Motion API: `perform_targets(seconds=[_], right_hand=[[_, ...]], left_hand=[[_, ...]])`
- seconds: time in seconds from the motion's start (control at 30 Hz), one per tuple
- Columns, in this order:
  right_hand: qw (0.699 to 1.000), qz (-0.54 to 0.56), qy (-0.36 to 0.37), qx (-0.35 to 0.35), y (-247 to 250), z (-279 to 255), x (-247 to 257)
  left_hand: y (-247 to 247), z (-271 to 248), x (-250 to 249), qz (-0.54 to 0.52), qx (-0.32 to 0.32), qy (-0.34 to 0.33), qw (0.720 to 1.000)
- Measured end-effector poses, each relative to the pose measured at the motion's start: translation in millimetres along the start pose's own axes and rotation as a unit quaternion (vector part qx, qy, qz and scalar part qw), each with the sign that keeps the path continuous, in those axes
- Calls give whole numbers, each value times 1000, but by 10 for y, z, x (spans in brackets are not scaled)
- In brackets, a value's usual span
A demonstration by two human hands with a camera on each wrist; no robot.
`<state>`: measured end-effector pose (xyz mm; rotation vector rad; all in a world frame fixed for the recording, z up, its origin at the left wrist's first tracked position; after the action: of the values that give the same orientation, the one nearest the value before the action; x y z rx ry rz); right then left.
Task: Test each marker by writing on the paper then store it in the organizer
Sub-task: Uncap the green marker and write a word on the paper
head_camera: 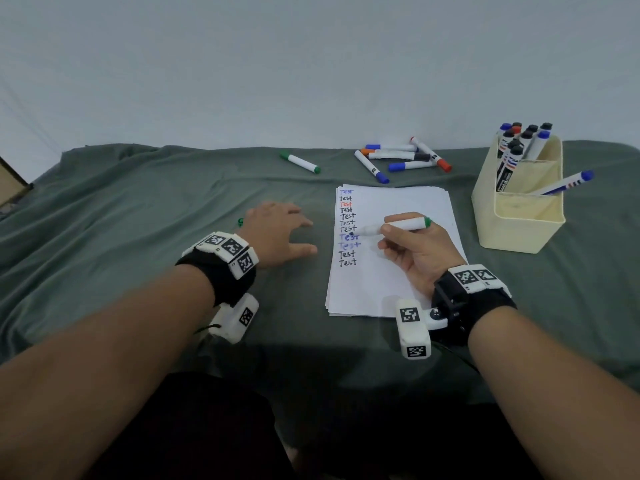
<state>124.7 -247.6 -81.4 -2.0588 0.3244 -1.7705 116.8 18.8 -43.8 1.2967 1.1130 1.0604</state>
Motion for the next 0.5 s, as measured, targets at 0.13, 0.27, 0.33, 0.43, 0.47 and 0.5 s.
perform_targets(seconds=[0.13,0.27,0.33,0.43,0.47,0.5], right_hand=[[1000,26,-8,8,4,7,-12],[999,26,-11,18,1,8,-15],[999,25,-11,22,-2,3,-15],[999,19,-12,32,-3,0,-22],[999,16,-13,35,-3,1,-25],[999,14,-13,37,-3,3,-29]], left_hand=[[49,-60,380,25,-43,100,994],[61,-101,650,11,-31,154,987],[76,-66,734,-4,4,159,987],[133,-7,789,-24,23,160,987],[154,6,774,-26,18,158,987],[173,18,737,-29,13,153,988]])
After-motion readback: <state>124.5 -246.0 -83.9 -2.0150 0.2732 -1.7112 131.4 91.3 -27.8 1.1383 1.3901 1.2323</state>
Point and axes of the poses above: each hand's wrist, its own z-axis towards the middle knuckle, its own y-axis out of the back of the hand, x = y × z, the point moved 3 cm from there along z, towards the middle knuckle, and after that the axes turned 1 degree about y, right-handed, at the moved point
